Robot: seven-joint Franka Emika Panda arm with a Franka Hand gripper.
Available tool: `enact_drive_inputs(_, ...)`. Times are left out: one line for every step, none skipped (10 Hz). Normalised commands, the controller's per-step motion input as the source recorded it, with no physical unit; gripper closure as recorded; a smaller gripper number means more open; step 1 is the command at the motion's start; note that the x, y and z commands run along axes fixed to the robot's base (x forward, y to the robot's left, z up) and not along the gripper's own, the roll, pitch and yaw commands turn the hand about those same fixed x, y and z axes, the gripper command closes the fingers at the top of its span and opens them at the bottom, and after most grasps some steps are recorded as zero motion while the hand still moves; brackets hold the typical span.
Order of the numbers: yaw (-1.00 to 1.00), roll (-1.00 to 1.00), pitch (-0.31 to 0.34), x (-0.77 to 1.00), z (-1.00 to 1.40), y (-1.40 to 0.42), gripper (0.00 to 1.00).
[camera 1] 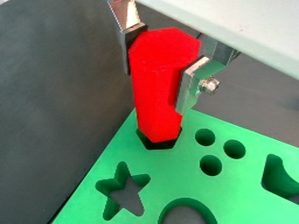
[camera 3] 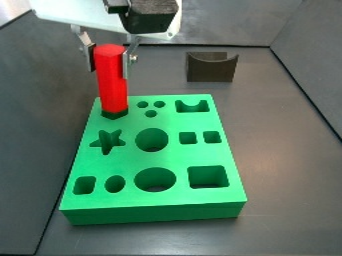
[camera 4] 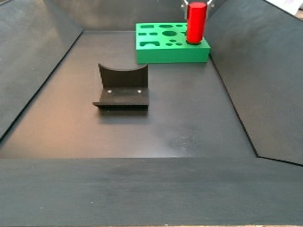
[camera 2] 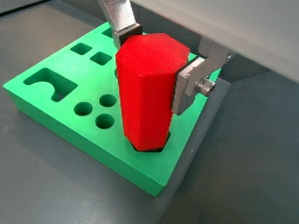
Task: Pick up the hexagon object. Move up. Place the hexagon object on the fixture. Regrasp the hexagon object. Move to above the board. Insert the hexagon object.
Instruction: Insert the hexagon object.
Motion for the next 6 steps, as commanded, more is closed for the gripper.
enact_drive_inputs(0.09, -0.05, -0.106, -0.09, -0.14, -0.06, 1.00)
enact_drive_inputs(0.06, -0.06, -0.110, -0.06, -0.12, -0.06, 1.00)
enact_drive_inputs(0.05, -0.08, -0.114, -0.05, -0.13, -0.02, 1.00)
enact_drive_inputs(0.05, -0.09, -0.106, -0.03, -0.09, 0.00, 1.00)
enact_drive_inputs(0.00, -0.10, -0.116, -0.07, -0.03, 0.00, 1.00)
enact_drive_inputs(0.00, -0.10, -0.120, -0.10, -0.01, 0.00, 1.00)
